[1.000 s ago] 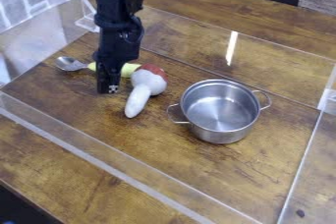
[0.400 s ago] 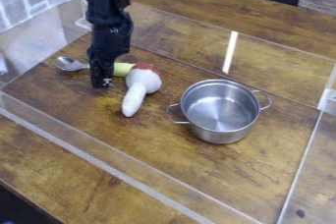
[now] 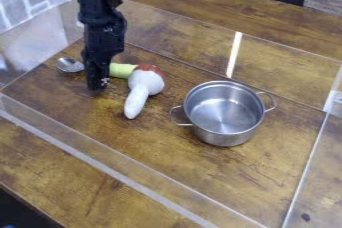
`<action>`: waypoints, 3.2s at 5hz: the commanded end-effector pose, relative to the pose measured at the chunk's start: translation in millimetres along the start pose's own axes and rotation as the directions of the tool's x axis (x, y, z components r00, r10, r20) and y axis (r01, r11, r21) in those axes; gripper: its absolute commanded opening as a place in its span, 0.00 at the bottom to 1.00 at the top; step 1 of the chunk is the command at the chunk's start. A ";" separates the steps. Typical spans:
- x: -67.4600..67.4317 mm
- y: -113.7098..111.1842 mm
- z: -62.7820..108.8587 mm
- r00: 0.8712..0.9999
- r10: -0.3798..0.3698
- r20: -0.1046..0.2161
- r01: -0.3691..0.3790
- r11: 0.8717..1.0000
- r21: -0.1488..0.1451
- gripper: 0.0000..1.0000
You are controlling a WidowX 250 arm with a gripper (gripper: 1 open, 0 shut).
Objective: Move the green spoon to the right
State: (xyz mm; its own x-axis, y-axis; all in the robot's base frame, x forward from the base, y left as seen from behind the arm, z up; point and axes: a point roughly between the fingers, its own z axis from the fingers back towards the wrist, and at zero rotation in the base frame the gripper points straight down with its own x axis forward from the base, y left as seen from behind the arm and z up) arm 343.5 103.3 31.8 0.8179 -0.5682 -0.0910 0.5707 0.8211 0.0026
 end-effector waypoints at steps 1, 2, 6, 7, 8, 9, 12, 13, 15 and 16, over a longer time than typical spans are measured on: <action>-3.3 24.7 24.7 0.999 -0.007 0.046 0.005 1.000 0.031 0.00; -2.9 34.5 27.5 0.998 -0.045 0.052 0.044 0.999 0.025 0.00; -12.3 25.2 59.4 0.981 -0.182 0.066 0.179 0.982 0.052 0.00; -7.1 19.7 66.4 0.973 -0.222 0.069 0.218 0.974 0.063 0.00; -4.4 25.9 66.8 0.964 -0.257 0.072 0.252 0.965 0.068 0.00; 0.0 31.7 68.2 0.952 -0.295 0.079 0.290 0.954 0.072 0.00; 5.6 39.2 61.4 0.931 -0.344 0.126 0.340 0.939 0.048 1.00; 4.0 37.4 53.7 0.916 -0.377 0.139 0.375 0.926 0.040 1.00; 9.1 38.6 31.3 0.880 -0.446 0.164 0.448 0.894 0.031 1.00; 17.2 47.2 24.3 0.852 -0.494 0.172 0.497 0.867 0.029 1.00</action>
State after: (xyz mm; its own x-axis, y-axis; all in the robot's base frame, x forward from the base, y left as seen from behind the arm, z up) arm 378.1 122.2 31.1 0.4252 -0.9013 0.0825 0.9043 0.4192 -0.0810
